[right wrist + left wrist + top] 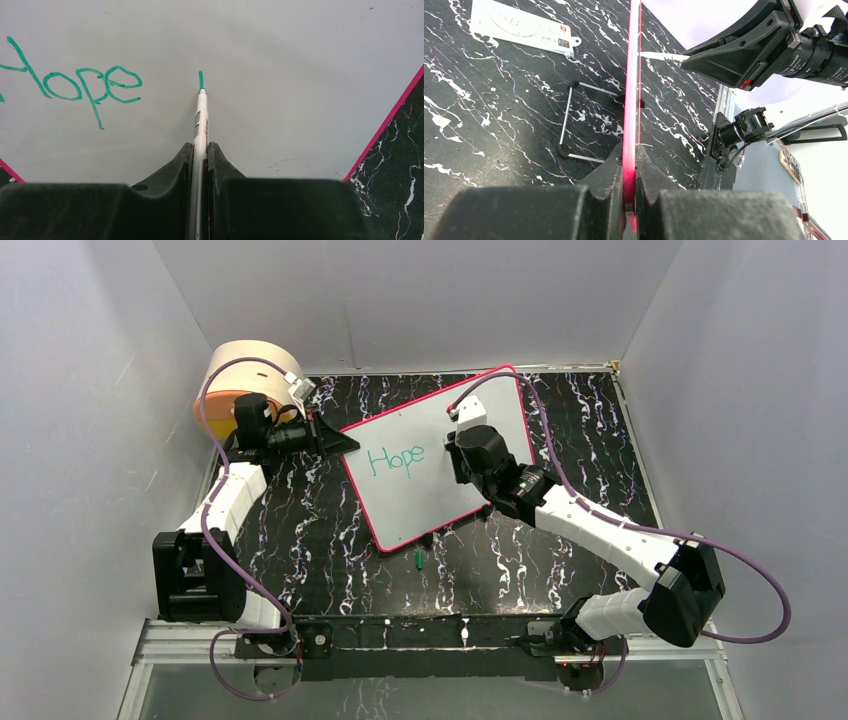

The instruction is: Write a sentence on the whiteboard

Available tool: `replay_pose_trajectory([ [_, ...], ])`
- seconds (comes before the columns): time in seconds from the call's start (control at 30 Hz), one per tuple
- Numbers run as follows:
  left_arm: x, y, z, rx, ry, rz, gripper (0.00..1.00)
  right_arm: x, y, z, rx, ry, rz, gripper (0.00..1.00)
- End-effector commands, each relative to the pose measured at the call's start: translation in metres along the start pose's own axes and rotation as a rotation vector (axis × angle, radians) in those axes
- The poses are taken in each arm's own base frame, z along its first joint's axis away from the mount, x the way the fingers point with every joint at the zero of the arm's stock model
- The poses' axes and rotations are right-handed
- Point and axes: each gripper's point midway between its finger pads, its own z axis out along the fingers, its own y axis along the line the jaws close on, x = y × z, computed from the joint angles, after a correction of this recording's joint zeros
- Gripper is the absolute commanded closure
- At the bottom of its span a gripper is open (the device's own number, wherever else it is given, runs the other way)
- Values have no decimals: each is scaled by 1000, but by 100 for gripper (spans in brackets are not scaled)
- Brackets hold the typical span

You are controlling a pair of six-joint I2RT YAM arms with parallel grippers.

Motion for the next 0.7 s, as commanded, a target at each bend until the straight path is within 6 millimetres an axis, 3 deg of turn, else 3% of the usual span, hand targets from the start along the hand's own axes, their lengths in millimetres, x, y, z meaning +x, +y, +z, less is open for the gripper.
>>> replay_pose_trajectory([
  [0.0,30,17,12,-56,72,-1,100,-29,-4,-2,17,-107,33,100],
  [0.37,30,17,12,-57,74,-2,100,-38,-9,-1,38,-133,37,100],
  [0.67,30,18,12,-60,74,-1,100,-29,-20,0,74,-108,42,100],
])
